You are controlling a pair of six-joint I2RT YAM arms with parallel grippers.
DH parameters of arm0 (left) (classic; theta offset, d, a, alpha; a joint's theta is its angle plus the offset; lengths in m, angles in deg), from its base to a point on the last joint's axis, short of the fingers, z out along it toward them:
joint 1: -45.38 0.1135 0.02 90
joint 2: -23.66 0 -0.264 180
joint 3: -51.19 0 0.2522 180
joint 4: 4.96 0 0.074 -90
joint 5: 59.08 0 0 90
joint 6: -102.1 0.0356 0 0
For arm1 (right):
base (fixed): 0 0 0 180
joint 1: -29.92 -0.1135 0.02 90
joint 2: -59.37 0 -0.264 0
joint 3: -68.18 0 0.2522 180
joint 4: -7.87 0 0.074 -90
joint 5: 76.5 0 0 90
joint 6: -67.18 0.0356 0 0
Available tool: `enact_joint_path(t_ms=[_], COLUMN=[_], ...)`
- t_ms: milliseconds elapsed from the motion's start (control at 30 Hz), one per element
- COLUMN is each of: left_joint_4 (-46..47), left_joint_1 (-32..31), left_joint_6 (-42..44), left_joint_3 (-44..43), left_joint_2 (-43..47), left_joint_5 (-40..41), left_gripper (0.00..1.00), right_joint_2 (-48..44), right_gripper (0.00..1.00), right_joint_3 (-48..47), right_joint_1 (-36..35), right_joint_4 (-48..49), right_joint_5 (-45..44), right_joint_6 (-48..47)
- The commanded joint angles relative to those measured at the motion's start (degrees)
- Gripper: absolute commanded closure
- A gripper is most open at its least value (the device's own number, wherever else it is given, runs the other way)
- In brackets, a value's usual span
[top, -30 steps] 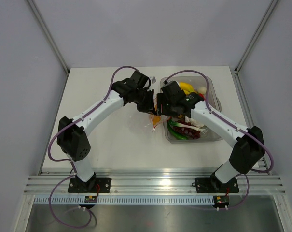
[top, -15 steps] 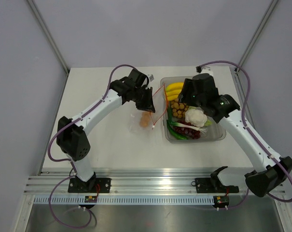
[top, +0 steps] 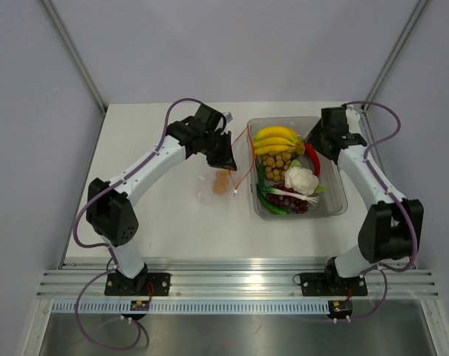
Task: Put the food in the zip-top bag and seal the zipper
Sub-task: Pick up the fake vegetable from the bin.
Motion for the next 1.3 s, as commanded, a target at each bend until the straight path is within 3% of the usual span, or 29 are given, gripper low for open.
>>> enact_joint_path(t_ms=[0, 100, 233, 333, 733, 933, 1267], left_joint_4=[1.35, 1.26, 0.29, -0.15, -1.03, -1.73, -1.64], left_joint_1=[0.0, 0.0, 0.0, 0.0, 0.0, 0.0, 0.0], left_joint_6=[-0.14, -0.14, 0.65, 1.35, 3.64, 4.43, 5.04], left_joint_3=[-3.19, -3.98, -4.69, -4.69, -5.3, -5.83, -5.48], left_joint_2=[1.63, 1.46, 1.8, 2.16, 2.86, 2.42, 1.54], left_joint_5=[-0.81, -1.6, -1.52, -1.69, -2.4, -2.57, -2.75], left_gripper=[1.0, 1.0, 1.0, 1.0, 1.0, 1.0, 1.0], right_joint_2=[6.88, 14.44, 21.12, 25.77, 36.42, 36.78, 39.77], right_gripper=[0.36, 0.35, 0.25, 0.22, 0.25, 0.25, 0.3], right_joint_3=[-5.97, -10.28, -12.15, -14.95, -19.88, -17.16, -18.39], right_joint_1=[1.48, 2.28, 2.37, 2.89, 3.77, 3.77, 3.77], right_joint_4=[7.01, 7.98, 11.48, 11.5, 15.98, 21.51, 22.14], right_joint_5=[-2.54, -4.91, -9.67, -11.52, -12.66, -12.57, -15.29], right_joint_6=[4.21, 6.14, 7.82, 8.26, 9.66, 11.07, 9.66])
